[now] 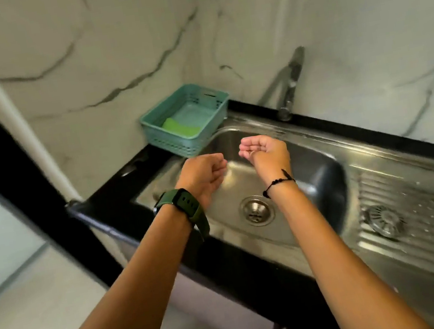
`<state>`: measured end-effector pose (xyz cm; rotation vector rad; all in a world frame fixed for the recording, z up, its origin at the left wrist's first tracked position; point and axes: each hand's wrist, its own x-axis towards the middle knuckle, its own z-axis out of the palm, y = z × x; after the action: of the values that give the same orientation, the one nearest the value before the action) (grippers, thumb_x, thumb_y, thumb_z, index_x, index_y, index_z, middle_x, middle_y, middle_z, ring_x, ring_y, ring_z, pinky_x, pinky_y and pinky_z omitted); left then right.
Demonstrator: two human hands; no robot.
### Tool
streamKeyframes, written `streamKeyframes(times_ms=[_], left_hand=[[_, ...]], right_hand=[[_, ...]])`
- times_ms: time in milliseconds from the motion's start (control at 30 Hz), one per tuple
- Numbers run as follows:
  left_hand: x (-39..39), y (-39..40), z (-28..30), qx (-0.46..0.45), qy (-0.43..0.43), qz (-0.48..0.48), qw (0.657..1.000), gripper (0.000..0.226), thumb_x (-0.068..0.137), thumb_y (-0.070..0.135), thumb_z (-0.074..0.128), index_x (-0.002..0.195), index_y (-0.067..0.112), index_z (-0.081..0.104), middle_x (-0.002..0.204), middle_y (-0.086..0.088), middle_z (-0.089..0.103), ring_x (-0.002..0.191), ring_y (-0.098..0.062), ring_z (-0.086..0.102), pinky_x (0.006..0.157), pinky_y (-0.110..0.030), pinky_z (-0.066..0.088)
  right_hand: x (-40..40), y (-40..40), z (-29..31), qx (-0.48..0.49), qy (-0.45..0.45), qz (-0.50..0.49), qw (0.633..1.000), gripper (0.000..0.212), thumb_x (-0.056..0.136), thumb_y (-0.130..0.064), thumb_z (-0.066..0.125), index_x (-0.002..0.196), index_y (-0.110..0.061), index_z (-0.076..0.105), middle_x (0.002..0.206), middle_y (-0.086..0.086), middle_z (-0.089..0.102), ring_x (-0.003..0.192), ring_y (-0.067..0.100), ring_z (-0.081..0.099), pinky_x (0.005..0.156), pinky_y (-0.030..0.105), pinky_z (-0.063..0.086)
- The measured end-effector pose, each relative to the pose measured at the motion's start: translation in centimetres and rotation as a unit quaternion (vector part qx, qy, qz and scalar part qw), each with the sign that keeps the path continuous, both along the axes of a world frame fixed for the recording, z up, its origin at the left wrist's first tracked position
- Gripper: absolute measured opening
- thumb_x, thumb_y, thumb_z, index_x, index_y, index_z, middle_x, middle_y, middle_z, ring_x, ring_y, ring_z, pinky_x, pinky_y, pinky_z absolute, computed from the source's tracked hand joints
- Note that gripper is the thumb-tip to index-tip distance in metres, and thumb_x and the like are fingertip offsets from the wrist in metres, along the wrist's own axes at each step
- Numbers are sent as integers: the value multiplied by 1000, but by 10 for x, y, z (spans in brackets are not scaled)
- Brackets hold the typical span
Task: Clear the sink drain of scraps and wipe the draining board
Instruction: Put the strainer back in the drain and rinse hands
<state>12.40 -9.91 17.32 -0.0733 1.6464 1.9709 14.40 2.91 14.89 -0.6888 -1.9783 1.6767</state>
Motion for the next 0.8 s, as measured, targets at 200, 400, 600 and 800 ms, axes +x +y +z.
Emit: streamKeyframes(times_ms=[200,400,600,800], left_hand=[[38,108,-8,-49,22,-148,988,25,92,9,43,110,4,59,89,-4,61,85,-14,57,77,-23,46],[95,198,-21,-103,50,-277,954,18,89,3,44,86,11,61,81,-3,61,79,-15,58,71,-21,47],[133,255,-52,-199,80,-350,912,31,89,0,44,63,16,46,65,0,44,53,-10,43,52,-20,38],[134,273,-77,-246,50,-328,911,43,87,2,42,128,-6,46,70,-6,43,60,-17,42,65,-31,40]], right_hand=[[70,92,-7,20,-13,-130,991,30,82,14,46,98,1,68,91,15,70,82,17,64,80,23,54],[158,167,-25,53,-81,-245,965,28,83,10,49,100,-2,68,100,18,72,96,26,67,93,37,53],[211,193,-57,126,-261,-194,937,39,82,2,59,120,-5,58,123,14,63,116,27,57,103,34,45],[210,198,-72,95,-317,-185,925,38,80,5,53,117,-1,60,121,19,64,116,32,56,99,35,46]])
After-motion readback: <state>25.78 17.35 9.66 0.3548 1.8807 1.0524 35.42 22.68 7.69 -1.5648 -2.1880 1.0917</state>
